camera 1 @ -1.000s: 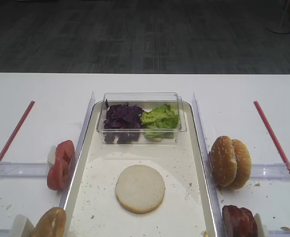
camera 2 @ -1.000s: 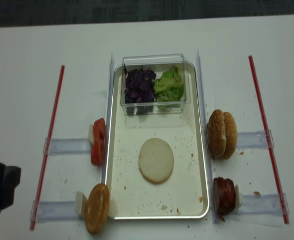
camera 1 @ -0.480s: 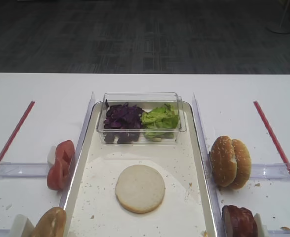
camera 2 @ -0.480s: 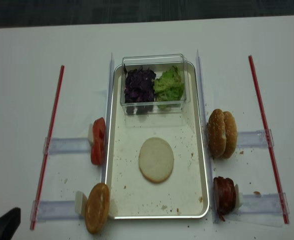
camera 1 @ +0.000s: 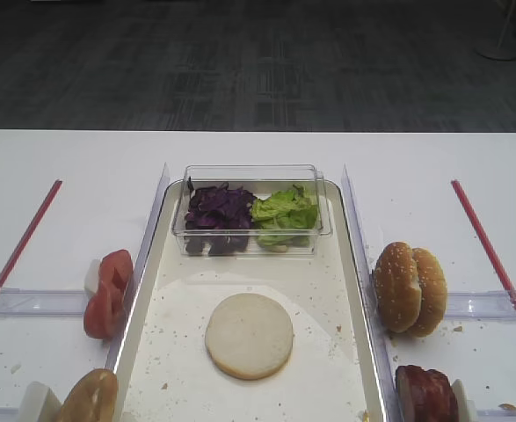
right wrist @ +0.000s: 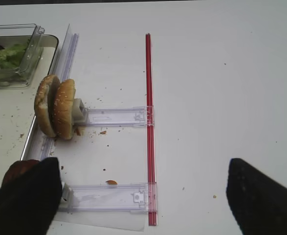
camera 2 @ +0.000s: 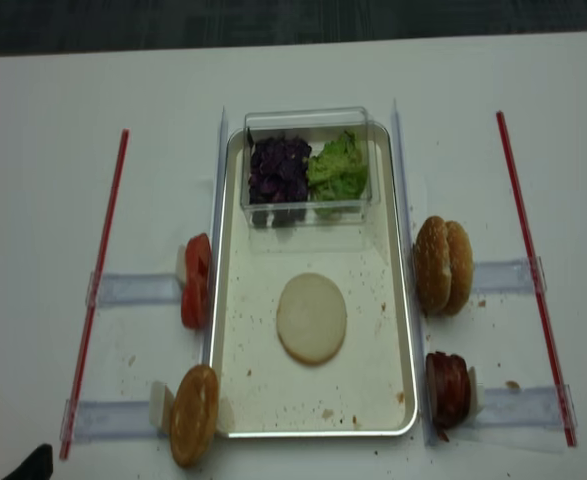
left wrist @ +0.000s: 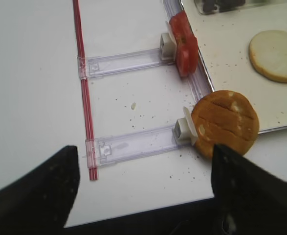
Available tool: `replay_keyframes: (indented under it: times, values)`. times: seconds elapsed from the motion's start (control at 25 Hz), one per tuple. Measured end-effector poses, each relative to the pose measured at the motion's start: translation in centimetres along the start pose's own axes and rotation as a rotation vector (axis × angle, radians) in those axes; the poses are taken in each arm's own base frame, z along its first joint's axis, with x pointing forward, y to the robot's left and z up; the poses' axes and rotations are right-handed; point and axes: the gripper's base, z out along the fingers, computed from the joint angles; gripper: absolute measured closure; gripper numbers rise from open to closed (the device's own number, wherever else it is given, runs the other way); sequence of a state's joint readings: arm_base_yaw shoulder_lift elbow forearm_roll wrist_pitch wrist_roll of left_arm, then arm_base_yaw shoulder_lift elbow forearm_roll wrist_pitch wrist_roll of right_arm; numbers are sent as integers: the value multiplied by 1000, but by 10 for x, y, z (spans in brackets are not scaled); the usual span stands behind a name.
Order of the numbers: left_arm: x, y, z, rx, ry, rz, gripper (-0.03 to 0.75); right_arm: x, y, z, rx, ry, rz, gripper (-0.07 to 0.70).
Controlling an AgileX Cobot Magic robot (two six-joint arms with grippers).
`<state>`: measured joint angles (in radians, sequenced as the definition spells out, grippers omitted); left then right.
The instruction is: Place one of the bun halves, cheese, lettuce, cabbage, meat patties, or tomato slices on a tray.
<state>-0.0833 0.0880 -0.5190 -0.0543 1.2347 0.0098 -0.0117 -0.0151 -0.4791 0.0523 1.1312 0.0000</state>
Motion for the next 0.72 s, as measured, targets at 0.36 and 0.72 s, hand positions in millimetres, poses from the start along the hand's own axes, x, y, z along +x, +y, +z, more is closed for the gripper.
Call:
replay_keyframes:
  times: [0.36,0.72]
  values:
    - [1,2,6,-21,-23,-13,203,0,0,0,0,0,0,-60]
    - [9,2,-2,-20,-108,-13,203,0,0,0,0,0,0,-60]
